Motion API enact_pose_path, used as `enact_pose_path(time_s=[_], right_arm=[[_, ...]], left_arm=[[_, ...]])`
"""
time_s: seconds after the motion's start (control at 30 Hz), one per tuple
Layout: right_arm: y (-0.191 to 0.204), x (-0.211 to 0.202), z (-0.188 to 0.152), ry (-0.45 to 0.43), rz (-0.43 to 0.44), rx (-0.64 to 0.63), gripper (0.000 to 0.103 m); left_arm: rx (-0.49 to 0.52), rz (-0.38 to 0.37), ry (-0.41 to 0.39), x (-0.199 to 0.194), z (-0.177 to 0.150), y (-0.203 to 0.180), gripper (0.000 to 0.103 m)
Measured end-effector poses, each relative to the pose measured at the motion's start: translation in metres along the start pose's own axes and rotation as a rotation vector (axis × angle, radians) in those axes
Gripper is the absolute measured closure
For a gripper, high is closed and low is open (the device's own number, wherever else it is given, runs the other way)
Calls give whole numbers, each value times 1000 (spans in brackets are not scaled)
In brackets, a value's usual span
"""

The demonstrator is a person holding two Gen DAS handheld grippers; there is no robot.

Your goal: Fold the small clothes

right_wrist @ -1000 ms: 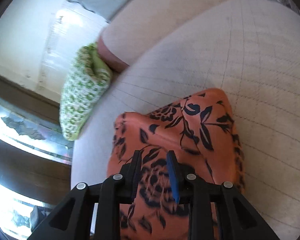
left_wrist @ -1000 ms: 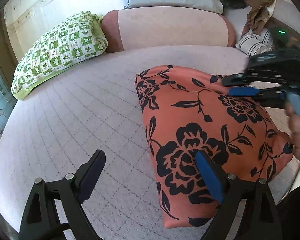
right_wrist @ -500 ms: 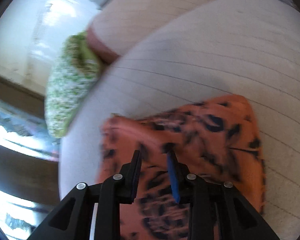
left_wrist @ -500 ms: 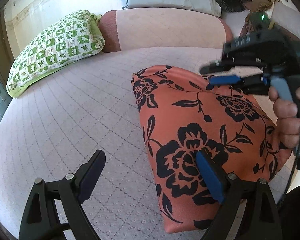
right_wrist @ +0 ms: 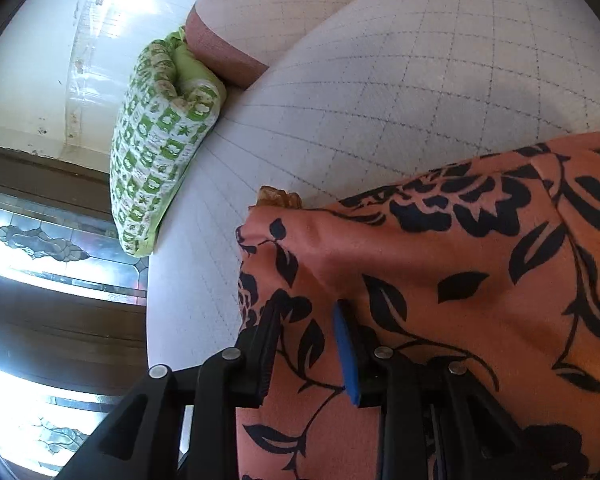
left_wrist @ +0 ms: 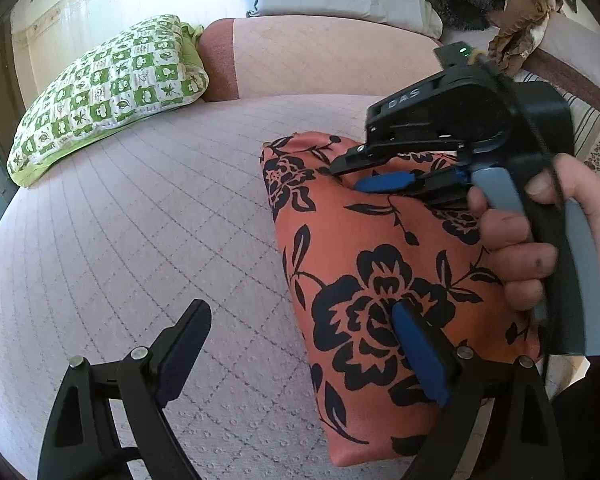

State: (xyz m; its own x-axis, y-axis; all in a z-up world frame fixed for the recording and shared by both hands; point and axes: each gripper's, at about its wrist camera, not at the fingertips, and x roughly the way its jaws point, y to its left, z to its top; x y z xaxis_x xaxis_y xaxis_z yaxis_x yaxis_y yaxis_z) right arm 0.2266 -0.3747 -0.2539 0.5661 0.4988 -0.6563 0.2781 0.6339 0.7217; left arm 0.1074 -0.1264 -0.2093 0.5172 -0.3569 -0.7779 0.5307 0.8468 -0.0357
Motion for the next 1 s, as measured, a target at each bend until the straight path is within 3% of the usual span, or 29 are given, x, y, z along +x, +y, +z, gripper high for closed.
enact_pose_path(time_s=[0.23,0.47,0.63,0.73,0.87,1.0], right_arm=[[7,-68,-36,-57,27,-86,71],[-22,-132,-89,-129,-90,-118,64],[-54,-135,-118,-83,-153,-80,64],[-57,-128,-124,-88,-196,-133,64],[-53,-125,-126,-94,-239,-163,64],[-50,-136,-124,-119,-188,-129,64]], left_arm=[[-96,-98,-44,-9,-5,23,11],[-154,-33,-25,-2,-6,42,11],[-15,49,-27,10,-14,22,10],[43,89,-63,8,-18,15,10],[7,55,-64,8,-18,24,10],[-32,14,-92,-7,-15,28,12]])
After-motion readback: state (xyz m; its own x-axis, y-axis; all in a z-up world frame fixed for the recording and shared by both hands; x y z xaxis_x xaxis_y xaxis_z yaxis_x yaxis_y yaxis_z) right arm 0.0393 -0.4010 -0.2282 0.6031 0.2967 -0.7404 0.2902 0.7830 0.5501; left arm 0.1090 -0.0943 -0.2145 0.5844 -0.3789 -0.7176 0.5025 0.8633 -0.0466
